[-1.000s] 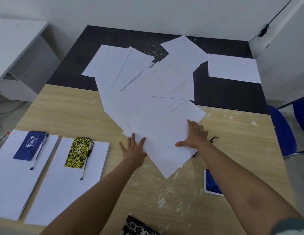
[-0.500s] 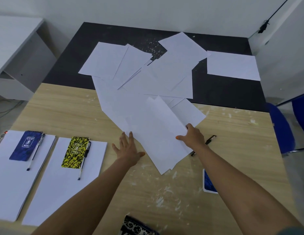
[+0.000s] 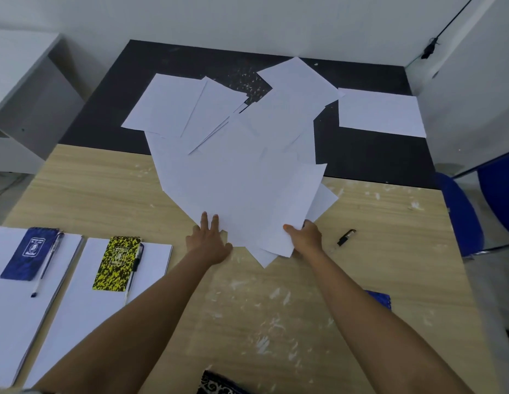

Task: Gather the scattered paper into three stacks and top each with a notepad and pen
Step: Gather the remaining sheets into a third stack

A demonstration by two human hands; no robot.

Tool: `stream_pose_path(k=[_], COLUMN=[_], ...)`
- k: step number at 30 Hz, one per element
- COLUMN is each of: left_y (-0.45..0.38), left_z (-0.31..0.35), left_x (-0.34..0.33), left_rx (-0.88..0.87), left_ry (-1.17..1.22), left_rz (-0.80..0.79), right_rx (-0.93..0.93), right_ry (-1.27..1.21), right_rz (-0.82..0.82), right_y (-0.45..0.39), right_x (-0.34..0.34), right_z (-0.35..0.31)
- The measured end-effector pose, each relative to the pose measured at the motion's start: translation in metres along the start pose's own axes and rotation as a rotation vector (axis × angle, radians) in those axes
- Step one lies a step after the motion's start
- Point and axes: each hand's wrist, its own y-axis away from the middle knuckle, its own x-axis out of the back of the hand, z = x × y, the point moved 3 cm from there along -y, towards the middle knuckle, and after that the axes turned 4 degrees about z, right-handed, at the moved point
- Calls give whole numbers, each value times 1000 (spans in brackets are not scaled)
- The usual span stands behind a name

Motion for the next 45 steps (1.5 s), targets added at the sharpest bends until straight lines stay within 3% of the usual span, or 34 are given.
stream_pose_path(k=[4,14,24,30,35,41,45], left_y=[-5,3,41,61,77,95,98], left_z=[0,3,7,-4,-6,-8,-15], left_x=[-2,-4,-33,-39,-47,-62,-68], left_rx=[-27,-1,-101,-191,-235,-117,-183], left_ry=[-90,-3,-101,281,360,215,76], left_rz=[-74,-1,165,152,136,35,-10], right_rx=[72,393,353,301,247,182,118], right_ry=[27,611,439,293,223,166,116], right_rz=[-74,53,-67,-62,-40,-62,20], right_y=[13,49,62,78,102,124,129], right_x=[-15,-29,-12,-6,-4,7,13], right_z=[7,33,47,52,61,79,85])
